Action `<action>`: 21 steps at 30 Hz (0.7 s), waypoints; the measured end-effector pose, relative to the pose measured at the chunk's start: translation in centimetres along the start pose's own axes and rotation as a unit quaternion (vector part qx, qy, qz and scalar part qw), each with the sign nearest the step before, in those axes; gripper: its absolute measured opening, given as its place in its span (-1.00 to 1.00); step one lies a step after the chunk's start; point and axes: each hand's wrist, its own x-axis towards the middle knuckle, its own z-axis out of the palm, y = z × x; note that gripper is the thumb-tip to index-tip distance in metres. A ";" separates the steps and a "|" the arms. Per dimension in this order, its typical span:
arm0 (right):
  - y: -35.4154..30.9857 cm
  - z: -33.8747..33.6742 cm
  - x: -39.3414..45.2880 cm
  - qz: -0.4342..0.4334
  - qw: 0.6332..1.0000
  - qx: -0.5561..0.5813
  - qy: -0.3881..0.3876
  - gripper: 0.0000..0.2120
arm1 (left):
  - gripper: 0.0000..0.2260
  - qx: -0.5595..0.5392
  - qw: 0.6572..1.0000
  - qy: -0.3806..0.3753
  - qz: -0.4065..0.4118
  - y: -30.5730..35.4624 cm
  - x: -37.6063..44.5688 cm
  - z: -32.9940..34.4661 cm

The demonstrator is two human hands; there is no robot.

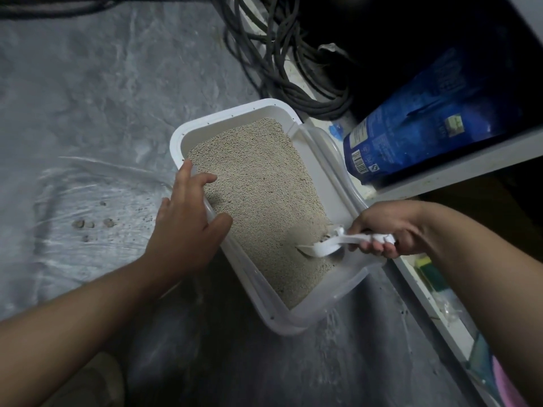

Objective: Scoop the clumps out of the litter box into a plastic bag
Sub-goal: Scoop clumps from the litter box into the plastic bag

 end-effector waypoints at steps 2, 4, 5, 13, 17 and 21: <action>-0.4 0.7 0.1 -0.022 1.000 0.002 0.001 -0.79 | -0.37 0.002 1.000 0.001 0.002 0.1 0.0 0.0; -0.6 1.0 0.2 -0.039 0.999 0.004 0.009 -0.79 | -0.37 0.003 1.000 0.002 0.003 0.0 0.0 0.0; -0.6 1.0 0.2 -0.048 0.999 0.007 0.013 -0.78 | -0.38 0.002 1.000 0.002 0.003 -0.1 -0.1 0.0; 0.9 0.8 1.0 -0.060 0.996 0.070 -0.004 -0.73 | -0.40 -0.004 1.000 -0.007 0.004 -0.2 0.0 0.1; 1.3 0.8 1.2 -0.051 0.993 0.103 -0.022 -0.76 | -0.39 -0.008 1.000 -0.005 0.008 -0.3 0.2 0.1; 1.0 0.8 1.5 -0.041 0.987 0.146 -0.054 -0.75 | -0.38 -0.006 1.000 -0.004 0.016 -0.4 0.2 0.1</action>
